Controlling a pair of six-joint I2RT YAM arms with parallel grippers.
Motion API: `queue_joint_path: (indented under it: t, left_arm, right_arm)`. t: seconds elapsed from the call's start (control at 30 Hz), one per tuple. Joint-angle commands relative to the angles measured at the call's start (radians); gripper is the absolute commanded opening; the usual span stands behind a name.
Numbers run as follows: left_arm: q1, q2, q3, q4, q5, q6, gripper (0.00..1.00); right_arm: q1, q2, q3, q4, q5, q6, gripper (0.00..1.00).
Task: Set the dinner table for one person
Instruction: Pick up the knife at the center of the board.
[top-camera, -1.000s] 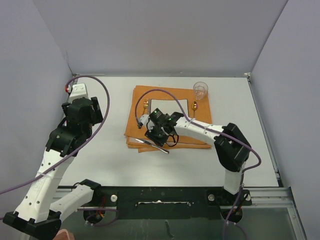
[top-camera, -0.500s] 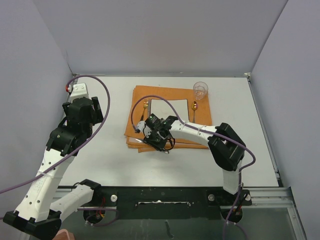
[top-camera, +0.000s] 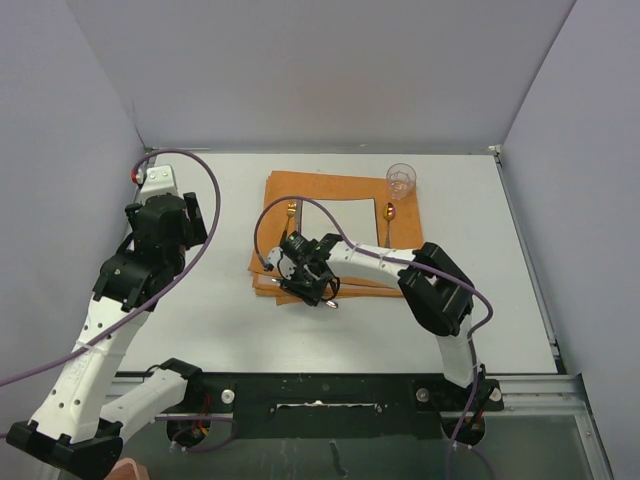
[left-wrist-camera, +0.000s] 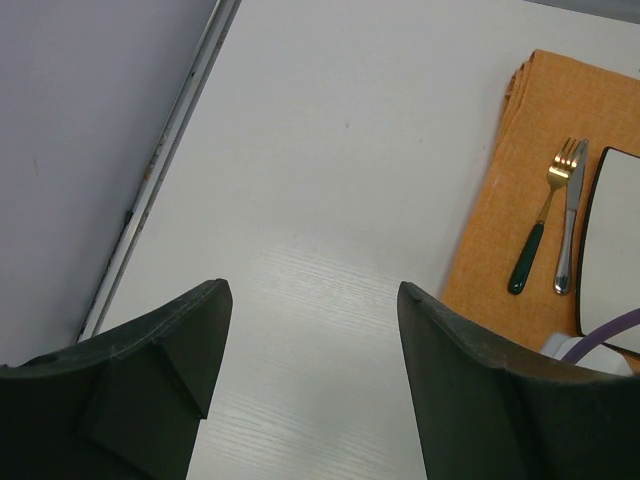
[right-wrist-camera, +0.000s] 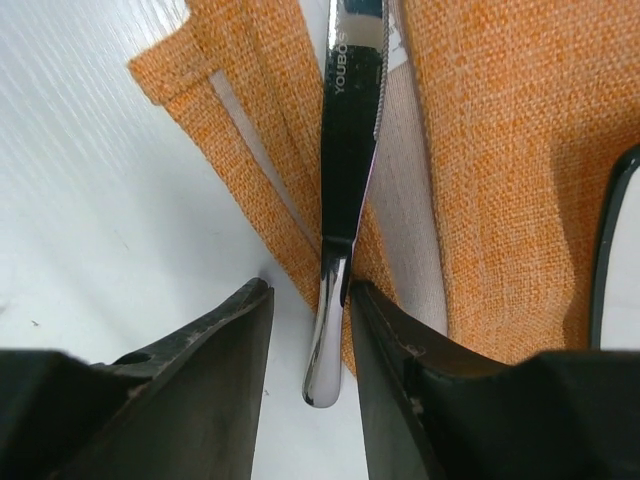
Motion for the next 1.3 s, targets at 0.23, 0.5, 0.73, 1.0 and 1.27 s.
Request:
queue_joint_path:
  t: [0.23, 0.5, 0.73, 1.0, 1.27]
  left_arm:
    - [0.003, 0.0, 0.038, 0.071, -0.015, 0.012, 0.66]
    - [0.003, -0.008, 0.039, 0.071, -0.021, 0.017, 0.66]
    - [0.003, -0.011, 0.034, 0.065, -0.022, 0.013, 0.66]
    - [0.004, -0.004, 0.043, 0.059, -0.008, -0.004, 0.66]
    - [0.005, -0.005, 0.04, 0.053, 0.005, -0.022, 0.66]
  right_arm:
    - [0.033, 0.046, 0.024, 0.012, 0.011, -0.032, 0.04]
    - [0.066, 0.009, -0.068, 0.039, 0.004, -0.037, 0.0]
    - [0.019, -0.156, -0.041, 0.101, 0.016, 0.041, 0.0]
    - [-0.051, -0.352, -0.054, 0.166, 0.057, 0.101, 0.0]
    - [-0.206, -0.493, -0.146, 0.25, 0.29, 0.279, 0.0]
